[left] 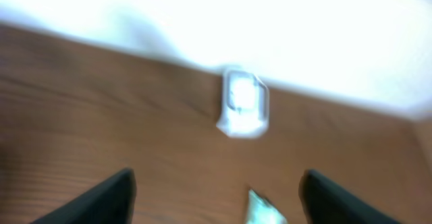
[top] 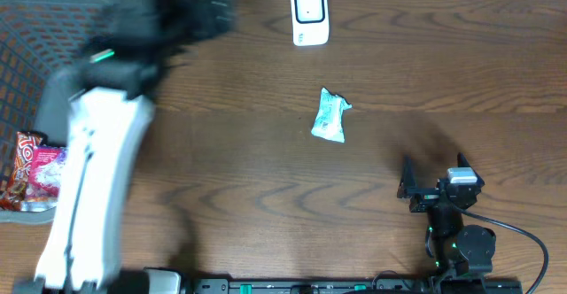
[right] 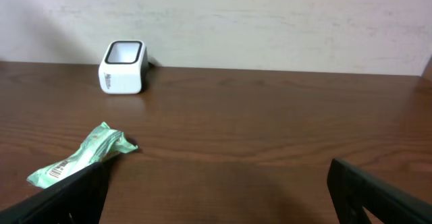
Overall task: Scan the item barcode
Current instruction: 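Reach the left gripper into the basket and grasp the red-purple bag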
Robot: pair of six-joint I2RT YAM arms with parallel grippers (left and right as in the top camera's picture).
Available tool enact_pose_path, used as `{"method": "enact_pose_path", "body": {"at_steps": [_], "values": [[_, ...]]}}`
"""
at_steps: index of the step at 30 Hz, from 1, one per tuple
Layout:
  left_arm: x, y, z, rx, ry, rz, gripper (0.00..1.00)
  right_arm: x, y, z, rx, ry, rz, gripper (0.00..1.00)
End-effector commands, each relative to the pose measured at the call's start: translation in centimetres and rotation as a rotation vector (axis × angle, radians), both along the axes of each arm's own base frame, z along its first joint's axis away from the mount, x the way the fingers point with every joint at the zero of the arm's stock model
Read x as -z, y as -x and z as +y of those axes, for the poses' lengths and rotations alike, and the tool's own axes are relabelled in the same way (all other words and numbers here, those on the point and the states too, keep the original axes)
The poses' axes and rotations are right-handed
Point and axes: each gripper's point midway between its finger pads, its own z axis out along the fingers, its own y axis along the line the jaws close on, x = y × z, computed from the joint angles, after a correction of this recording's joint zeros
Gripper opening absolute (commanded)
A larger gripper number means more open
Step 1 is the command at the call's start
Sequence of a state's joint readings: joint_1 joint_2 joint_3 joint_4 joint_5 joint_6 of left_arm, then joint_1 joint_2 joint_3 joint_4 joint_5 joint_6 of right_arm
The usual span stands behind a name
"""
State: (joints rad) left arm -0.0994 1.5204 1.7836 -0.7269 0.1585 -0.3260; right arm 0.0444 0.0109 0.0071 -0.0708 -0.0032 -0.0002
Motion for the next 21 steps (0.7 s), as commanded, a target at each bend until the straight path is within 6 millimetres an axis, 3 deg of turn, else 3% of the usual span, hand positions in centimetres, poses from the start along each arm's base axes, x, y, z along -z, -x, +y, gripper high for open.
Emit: {"method": "enact_pose_path", "body": {"at_steps": [1, 5, 8, 16, 21], "values": [[-1.0, 1.6, 9.3, -0.307, -0.107, -0.006, 0.98, 0.1, 0.0, 0.2, -0.007, -0.014, 0.003, 0.99], [0.2, 5.7, 18.5, -0.621, -0.125, 0.09, 0.98, 0.1, 0.0, 0.2, -0.007, -0.014, 0.003, 0.99], [3.3, 8.2, 22.7, -0.782, -0.08, 0.21, 0.98, 0.1, 0.0, 0.2, -0.007, -0.014, 0.003, 0.99], [13.6, 10.9, 28.9, -1.098, 0.044, 0.497, 0.98, 0.1, 0.0, 0.2, -0.007, -0.014, 0.003, 0.99], [19.8, 11.3, 30.4, -1.169, 0.008, 0.679, 0.98, 0.1, 0.0, 0.2, -0.007, -0.014, 0.003, 0.99]]}}
